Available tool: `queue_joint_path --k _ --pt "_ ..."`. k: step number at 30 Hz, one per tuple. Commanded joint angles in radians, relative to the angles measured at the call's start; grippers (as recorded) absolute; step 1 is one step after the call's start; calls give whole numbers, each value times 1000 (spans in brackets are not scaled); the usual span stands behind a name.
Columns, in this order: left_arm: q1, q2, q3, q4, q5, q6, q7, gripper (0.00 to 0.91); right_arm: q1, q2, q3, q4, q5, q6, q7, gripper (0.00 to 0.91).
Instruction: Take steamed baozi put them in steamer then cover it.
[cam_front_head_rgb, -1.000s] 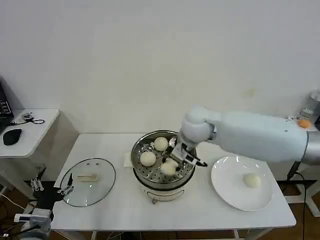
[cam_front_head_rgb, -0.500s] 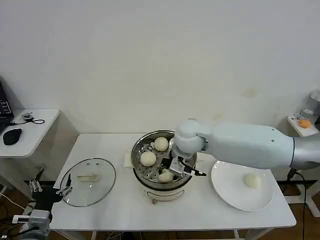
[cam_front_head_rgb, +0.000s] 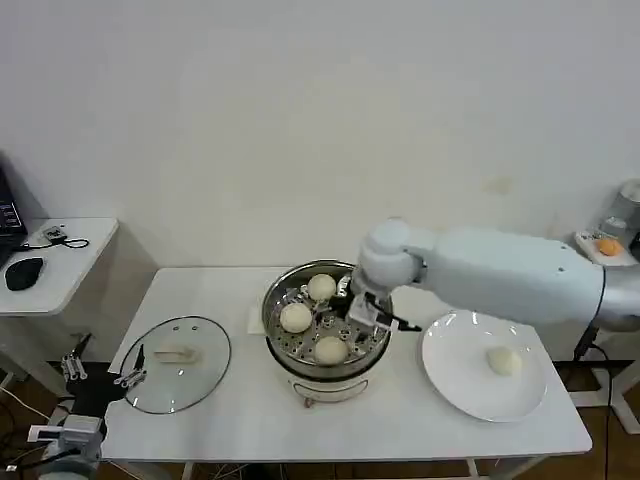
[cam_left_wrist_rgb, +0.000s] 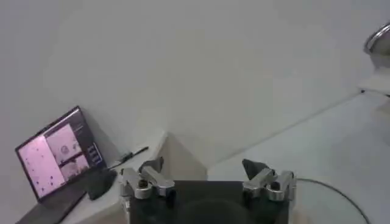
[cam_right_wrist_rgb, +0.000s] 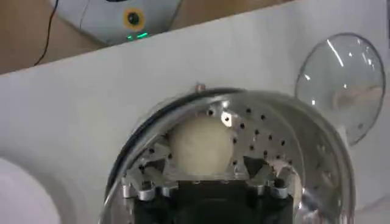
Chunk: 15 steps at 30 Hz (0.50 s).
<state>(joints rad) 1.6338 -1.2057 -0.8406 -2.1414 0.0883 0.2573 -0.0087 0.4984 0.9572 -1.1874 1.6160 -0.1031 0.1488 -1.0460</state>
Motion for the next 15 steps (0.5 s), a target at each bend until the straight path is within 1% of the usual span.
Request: queue_joint_path --k 1,2,3,4,5,7,10,11,12,13,15 --pt "-4 6 5 4 -1 0 1 907 23 -73 140 -128 109 -84 93 907" --pt "-7 8 8 5 -3 0 1 907 20 -91 155 -132 128 -128 112 907" --pt "-9 9 11 6 -3 0 2 907 18 -97 160 -132 132 -141 118 907" --pt "-12 12 15 7 -3 0 2 907 11 -120 176 -126 143 -194 126 907" --pt "-14 15 19 8 -3 0 2 907 11 -156 178 -113 145 -223 126 907" --pt "-20 21 25 12 -5 0 2 907 12 -200 175 -88 141 -254 115 907" --pt "-27 35 32 13 -13 0 3 907 10 -316 150 -47 143 -308 108 907" --pt "-28 37 33 13 -14 1 4 907 8 -365 144 -41 141 -317 100 907" --pt "-30 40 36 12 -15 1 4 907 5 -386 142 -41 140 -319 94 907" --pt "-31 44 42 11 -16 1 4 907 -2 -437 140 -44 136 -315 84 907" --pt "-32 52 47 8 -18 2 5 907 -15 -484 130 -53 124 -304 68 907"
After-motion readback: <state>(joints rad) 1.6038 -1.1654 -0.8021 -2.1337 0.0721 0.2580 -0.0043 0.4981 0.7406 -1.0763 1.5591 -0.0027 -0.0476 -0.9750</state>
